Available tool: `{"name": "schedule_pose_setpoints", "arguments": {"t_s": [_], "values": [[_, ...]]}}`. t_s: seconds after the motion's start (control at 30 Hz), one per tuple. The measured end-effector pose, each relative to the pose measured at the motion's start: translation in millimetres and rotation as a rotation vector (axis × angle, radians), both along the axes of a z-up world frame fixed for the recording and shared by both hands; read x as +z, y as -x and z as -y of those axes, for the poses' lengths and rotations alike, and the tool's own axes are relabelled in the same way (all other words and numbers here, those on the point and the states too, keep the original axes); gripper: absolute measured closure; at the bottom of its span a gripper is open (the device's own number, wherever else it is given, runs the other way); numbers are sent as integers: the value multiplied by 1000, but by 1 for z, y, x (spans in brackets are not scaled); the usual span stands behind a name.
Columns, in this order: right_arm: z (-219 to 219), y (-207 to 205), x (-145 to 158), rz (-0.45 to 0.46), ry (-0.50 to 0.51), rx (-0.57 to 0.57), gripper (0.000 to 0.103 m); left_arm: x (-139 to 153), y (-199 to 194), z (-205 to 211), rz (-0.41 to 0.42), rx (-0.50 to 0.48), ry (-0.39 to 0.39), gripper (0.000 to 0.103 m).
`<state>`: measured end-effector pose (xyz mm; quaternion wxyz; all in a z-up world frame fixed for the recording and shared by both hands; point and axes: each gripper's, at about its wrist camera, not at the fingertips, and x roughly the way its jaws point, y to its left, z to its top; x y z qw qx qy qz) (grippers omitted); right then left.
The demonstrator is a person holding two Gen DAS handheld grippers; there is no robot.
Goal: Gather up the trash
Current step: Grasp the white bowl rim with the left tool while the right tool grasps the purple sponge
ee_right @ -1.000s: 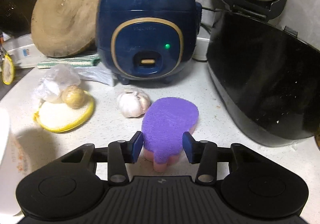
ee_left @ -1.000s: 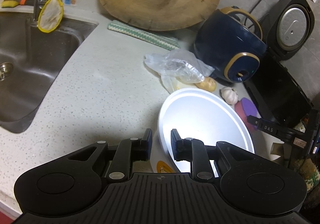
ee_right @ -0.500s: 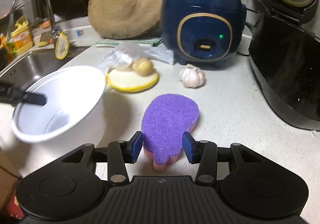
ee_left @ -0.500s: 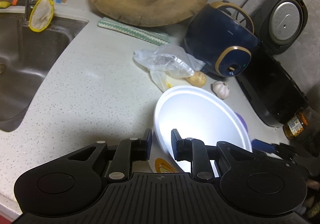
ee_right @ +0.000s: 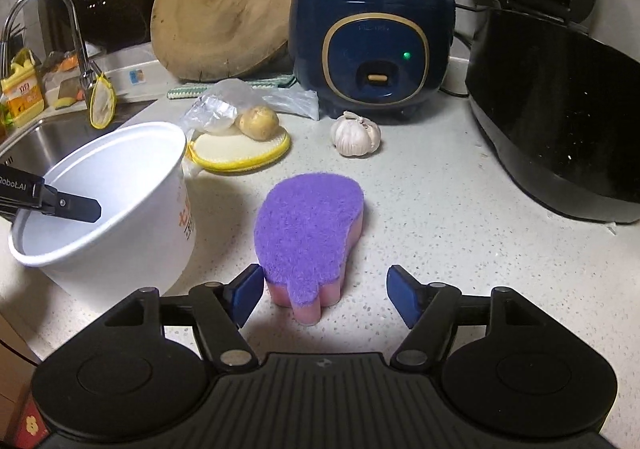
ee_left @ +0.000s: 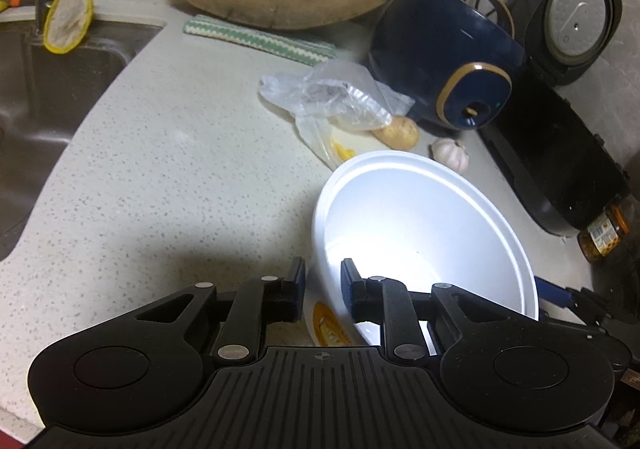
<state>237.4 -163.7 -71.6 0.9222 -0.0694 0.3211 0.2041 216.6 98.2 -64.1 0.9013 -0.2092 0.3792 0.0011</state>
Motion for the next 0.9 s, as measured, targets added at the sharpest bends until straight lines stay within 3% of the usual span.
{"name": "schedule_pose_setpoints", "arguments": {"t_s": [0.27, 0.9], "values": [[-14, -9, -6, -1, 23, 19, 34, -1, 3, -3, -9, -4, 71, 89], [-1, -7, -12, -28, -10, -14, 34, 3, 7, 11, -1, -7, 7, 90]]}}
